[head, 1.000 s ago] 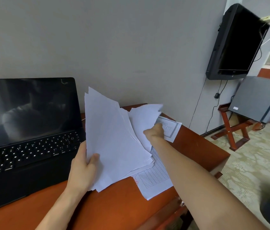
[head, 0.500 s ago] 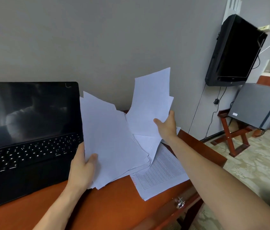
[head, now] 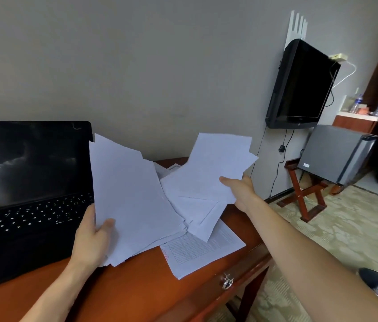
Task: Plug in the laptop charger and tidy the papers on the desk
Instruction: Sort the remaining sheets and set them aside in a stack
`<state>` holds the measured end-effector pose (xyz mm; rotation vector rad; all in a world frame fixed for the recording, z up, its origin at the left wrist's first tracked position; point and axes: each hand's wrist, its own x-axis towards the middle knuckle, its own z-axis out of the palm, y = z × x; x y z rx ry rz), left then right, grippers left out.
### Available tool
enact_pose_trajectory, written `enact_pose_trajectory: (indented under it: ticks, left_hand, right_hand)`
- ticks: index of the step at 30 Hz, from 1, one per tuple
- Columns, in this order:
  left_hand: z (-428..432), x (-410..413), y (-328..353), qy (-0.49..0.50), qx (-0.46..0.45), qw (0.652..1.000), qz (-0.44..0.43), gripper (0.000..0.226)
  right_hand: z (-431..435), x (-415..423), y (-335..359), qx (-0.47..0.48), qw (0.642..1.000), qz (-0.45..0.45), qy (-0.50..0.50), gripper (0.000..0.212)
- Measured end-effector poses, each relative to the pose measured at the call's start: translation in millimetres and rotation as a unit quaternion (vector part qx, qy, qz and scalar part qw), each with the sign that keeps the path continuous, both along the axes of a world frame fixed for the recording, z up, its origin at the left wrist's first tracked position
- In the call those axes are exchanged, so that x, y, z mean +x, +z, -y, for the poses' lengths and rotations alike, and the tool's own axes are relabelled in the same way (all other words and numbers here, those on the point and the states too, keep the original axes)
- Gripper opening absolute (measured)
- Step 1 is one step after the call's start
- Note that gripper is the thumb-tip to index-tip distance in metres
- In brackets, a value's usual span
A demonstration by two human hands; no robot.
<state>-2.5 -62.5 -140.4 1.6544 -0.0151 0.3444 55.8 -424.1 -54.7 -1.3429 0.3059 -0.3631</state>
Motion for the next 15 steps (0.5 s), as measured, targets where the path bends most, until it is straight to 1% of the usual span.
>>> enact_pose_trajectory:
  ticks: [2, 6, 15]
  left_hand:
    - [0.5, -0.3, 0.9, -0.001, -0.004, 1.0, -0.002, 0.046]
    - [0.5, 1.0, 1.5, -0.003, -0.016, 1.0, -0.003, 0.046]
    - [-1.1, -0.1, 0.5, -0.012, -0.025, 1.0, -0.003, 0.044]
  right_hand:
    - [3.4, -4.3, -3.8, 0.029, 1.0, 0.009, 0.001, 0.049]
    - [14.0, -14.2, 7.0, 0.057, 0.998, 0.034, 0.01, 0.047]
    - [18.6, -56.1, 51.1, 0.077, 0.99, 0.04, 0.112, 0.038]
